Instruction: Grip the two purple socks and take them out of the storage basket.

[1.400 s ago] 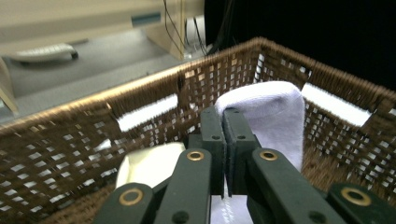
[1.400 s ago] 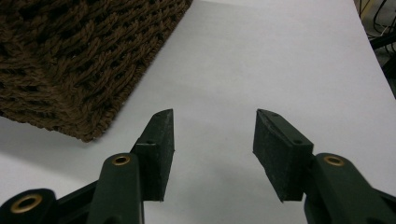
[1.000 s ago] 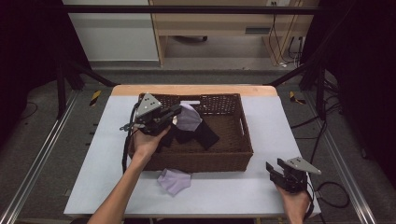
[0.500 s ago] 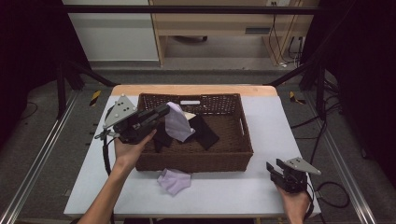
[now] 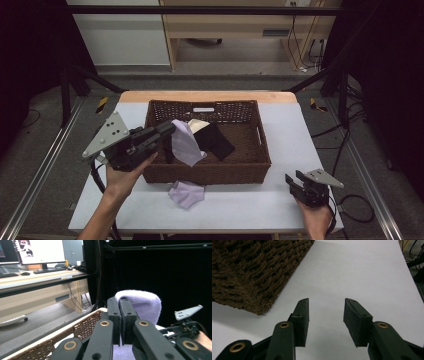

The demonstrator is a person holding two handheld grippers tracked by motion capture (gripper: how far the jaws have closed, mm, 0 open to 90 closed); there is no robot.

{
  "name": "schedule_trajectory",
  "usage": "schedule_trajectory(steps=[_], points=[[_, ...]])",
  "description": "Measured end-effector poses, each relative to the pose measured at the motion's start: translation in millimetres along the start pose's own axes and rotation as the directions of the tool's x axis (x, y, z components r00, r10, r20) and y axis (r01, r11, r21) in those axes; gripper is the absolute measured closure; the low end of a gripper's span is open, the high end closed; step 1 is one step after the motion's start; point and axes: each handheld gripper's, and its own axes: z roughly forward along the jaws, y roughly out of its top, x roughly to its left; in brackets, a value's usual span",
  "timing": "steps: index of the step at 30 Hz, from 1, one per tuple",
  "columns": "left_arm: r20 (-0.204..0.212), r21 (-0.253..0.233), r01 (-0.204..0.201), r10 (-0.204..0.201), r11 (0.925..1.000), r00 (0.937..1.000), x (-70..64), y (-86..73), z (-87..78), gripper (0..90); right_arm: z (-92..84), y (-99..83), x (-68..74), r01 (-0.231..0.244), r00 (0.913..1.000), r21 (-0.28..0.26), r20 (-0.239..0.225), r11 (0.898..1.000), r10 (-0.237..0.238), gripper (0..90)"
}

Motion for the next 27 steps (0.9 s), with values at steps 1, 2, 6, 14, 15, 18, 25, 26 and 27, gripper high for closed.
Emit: schedule_trajectory(steps=[1, 2, 6, 14, 15, 18, 25, 26, 27], points=[[0.007, -0.002, 0.003, -0.003, 1.0, 1.0, -1.8, -1.2, -1.5, 87.3, -0.1, 0.0, 0.0, 0.0, 1.0, 0.001, 0.0, 1.0, 0.0, 55.9], [0.011, 0.002, 0.003, -0.003, 1.0, 0.9999, -3.4, -2.7, -2.9, 87.4, -0.1, -0.1, 0.0, 0.001, 1.0, 0.001, 0.0, 1.0, -0.001, 55.9], [0.021, 0.019, 0.012, -0.012, 0.9997, 0.9997, -7.8, -11.2, -7.5, 87.3, -0.3, -0.4, 0.2, -0.004, 1.0, 0.007, -0.003, 1.0, 0.004, 55.9], [0.046, 0.078, 0.052, -0.056, 0.9956, 0.9974, -15.1, -42.3, -8.8, 87.3, -0.3, -1.0, 0.3, 0.0, 1.0, 0.007, 0.0, 1.0, 0.0, 55.9], [0.049, 0.089, 0.049, -0.053, 0.9948, 0.9974, -16.4, -47.1, -8.4, 87.3, -0.5, -0.9, 0.6, -0.005, 1.0, 0.01, -0.002, 1.0, 0.005, 55.9], [0.062, 0.117, 0.058, -0.066, 0.9914, 0.9959, -18.9, -57.6, -5.9, 87.3, -0.2, -1.1, 0.4, -0.004, 1.0, 0.01, -0.002, 1.0, 0.004, 55.8], [0.069, 0.203, 0.072, -0.087, 0.9765, 0.9938, -23.4, -88.9, 4.6, 87.2, -0.5, -1.4, 0.3, -0.002, 1.0, 0.01, -0.002, 1.0, 0.002, 55.5], [0.069, 0.211, 0.075, -0.091, 0.9746, 0.9934, -23.4, -92.4, 5.8, 87.3, -0.3, -1.4, 0.6, -0.004, 1.0, 0.011, -0.001, 1.0, 0.004, 55.5], [0.065, 0.224, 0.075, -0.091, 0.9718, 0.9937, -23.7, -98.1, 8.3, 87.2, 0.1, -1.5, 0.2, 0.002, 1.0, 0.009, 0.002, 1.0, -0.002, 55.5]])
